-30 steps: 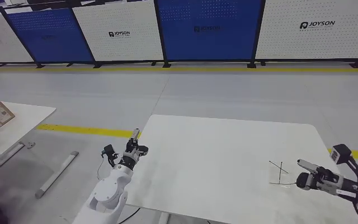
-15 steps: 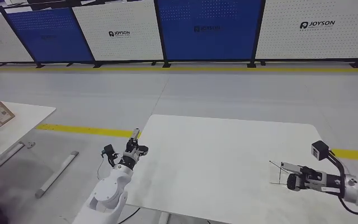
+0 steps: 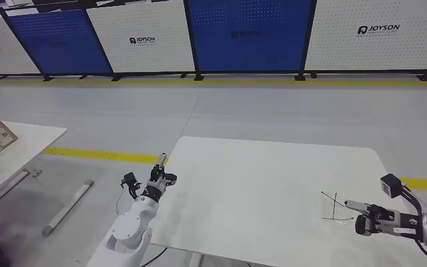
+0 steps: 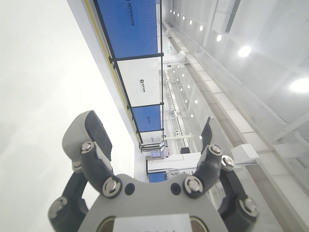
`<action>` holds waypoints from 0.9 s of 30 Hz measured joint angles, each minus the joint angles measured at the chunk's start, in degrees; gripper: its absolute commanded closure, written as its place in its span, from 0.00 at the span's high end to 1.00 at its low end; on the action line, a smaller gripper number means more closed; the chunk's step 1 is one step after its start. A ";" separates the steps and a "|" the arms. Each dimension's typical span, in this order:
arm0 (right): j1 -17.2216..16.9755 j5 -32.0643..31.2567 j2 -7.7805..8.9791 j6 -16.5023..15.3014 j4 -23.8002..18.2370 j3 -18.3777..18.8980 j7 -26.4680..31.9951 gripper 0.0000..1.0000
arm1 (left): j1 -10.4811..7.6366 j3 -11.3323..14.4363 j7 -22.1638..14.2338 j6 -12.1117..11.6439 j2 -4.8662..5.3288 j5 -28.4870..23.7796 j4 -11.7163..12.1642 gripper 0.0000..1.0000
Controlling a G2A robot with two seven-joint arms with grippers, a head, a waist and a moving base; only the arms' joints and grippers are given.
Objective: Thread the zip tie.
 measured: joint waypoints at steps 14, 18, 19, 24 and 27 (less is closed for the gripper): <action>1.49 3.83 1.75 -1.05 2.49 -1.47 0.00 1.00 | 0.00 0.00 0.00 0.00 0.00 0.00 0.00 1.00; 1.62 3.58 1.87 -1.28 2.22 -1.44 0.00 1.00 | 0.00 0.00 0.00 0.00 0.00 0.00 0.00 1.00; 1.94 2.15 2.13 -2.65 1.70 -1.30 -0.18 1.00 | 0.00 0.00 0.00 0.00 0.00 0.00 0.00 1.00; 4.63 -8.60 2.34 -4.67 3.66 -3.28 -4.14 1.00 | 0.00 0.00 0.00 0.00 0.00 0.00 0.00 1.00; 6.78 -13.14 2.00 -3.07 4.74 -7.00 -6.17 1.00 | 0.00 0.00 0.00 0.00 0.00 0.00 0.00 1.00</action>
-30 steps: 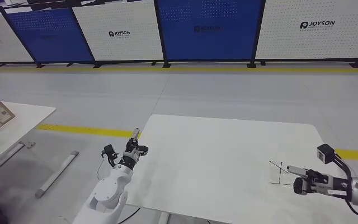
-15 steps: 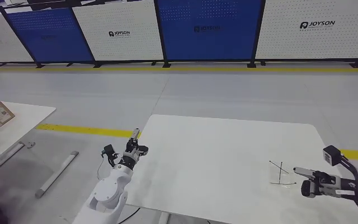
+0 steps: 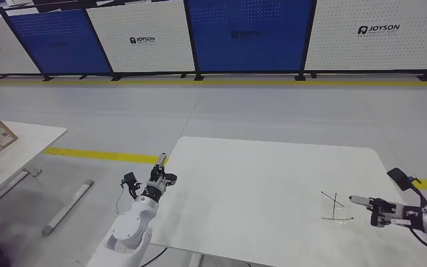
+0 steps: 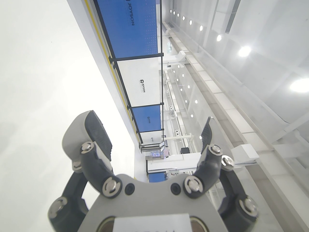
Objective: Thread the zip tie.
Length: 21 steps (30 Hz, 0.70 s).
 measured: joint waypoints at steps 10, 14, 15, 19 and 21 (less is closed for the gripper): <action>6.45 1.21 -1.31 2.68 8.90 -7.49 3.83 1.00 | 0.00 0.00 0.00 0.00 0.00 0.00 0.00 1.00; 6.39 1.16 -1.30 2.57 8.72 -7.46 3.78 1.00 | 0.00 0.00 0.00 0.00 0.00 0.00 0.00 1.00; 6.39 1.16 -1.30 2.57 8.72 -7.46 3.78 1.00 | 0.00 0.00 0.00 0.00 0.00 0.00 0.00 1.00; 6.39 1.16 -1.30 2.57 8.72 -7.46 3.78 1.00 | 0.00 0.00 0.00 0.00 0.00 0.00 0.00 1.00; 6.36 1.04 -1.29 2.53 8.67 -7.44 3.59 1.00 | 0.00 0.00 0.00 0.00 0.00 0.00 0.00 1.00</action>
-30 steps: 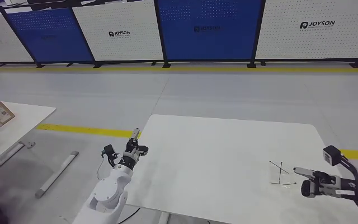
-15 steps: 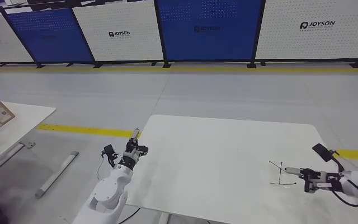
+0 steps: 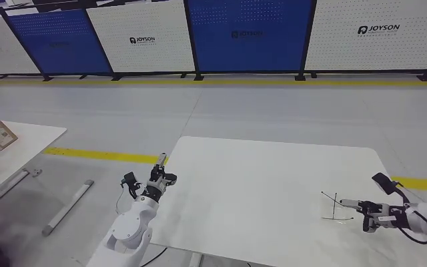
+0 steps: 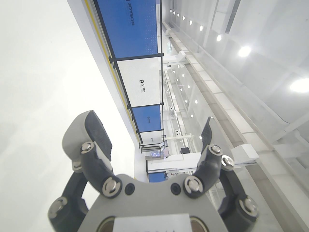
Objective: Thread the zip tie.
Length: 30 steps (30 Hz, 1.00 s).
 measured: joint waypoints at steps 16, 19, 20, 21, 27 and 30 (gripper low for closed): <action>-0.98 -2.65 0.40 0.07 -2.42 0.09 -1.37 1.00 | 0.00 0.00 0.00 0.00 0.00 0.00 0.00 1.00; -1.53 -2.72 0.46 -0.18 -2.71 -0.04 -1.60 1.00 | 0.00 0.00 0.00 0.00 0.00 0.00 0.00 1.00; -1.66 -2.52 0.54 -0.37 -2.86 0.18 -1.20 1.00 | 0.00 0.00 0.00 0.00 0.00 0.00 0.00 1.00; -1.80 -2.34 0.65 -0.51 -3.03 0.49 -0.78 1.00 | 0.00 0.00 0.00 0.00 0.00 0.00 0.00 1.00; -2.82 -2.64 1.19 1.24 -3.87 1.97 -0.39 0.50 | 0.00 0.00 0.00 0.00 0.00 0.00 0.00 1.00; -2.45 -3.91 1.26 2.83 -3.52 1.25 0.23 0.46 | 0.00 0.00 0.00 0.00 0.00 0.00 0.00 1.00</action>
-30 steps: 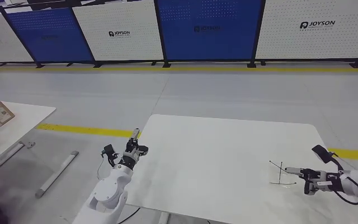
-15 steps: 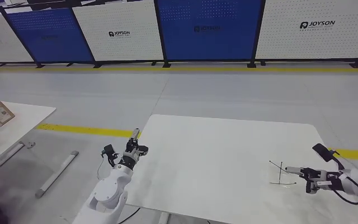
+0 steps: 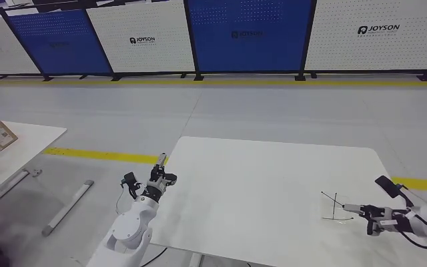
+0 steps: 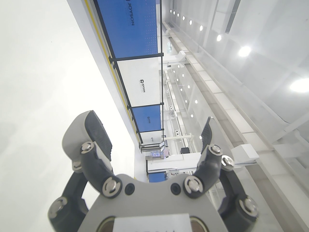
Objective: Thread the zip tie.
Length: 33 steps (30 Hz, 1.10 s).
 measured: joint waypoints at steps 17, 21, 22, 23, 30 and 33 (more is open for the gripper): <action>4.53 -5.13 -0.48 5.67 3.34 -5.18 0.03 0.37 | 0.00 0.00 0.00 0.00 0.00 0.00 0.00 1.00; 5.19 -5.53 -0.62 5.83 3.89 -6.14 0.06 0.31 | 0.00 0.00 0.00 0.00 0.00 0.00 0.00 1.00; 5.37 -5.59 -0.66 5.83 4.05 -6.40 0.13 0.31 | 0.00 0.00 0.00 0.00 0.00 0.00 0.00 1.00; 5.50 -5.63 -0.68 5.82 4.16 -6.58 0.17 0.30 | 0.00 0.00 0.00 0.00 0.00 0.00 0.00 1.00; 6.41 -5.45 -0.90 5.53 5.18 -7.77 0.44 0.31 | 0.00 0.00 0.00 0.00 0.00 0.00 0.00 1.00; 6.82 -5.50 -0.99 5.47 5.61 -8.26 0.38 0.26 | 0.00 0.00 0.00 0.00 0.00 0.00 0.00 1.00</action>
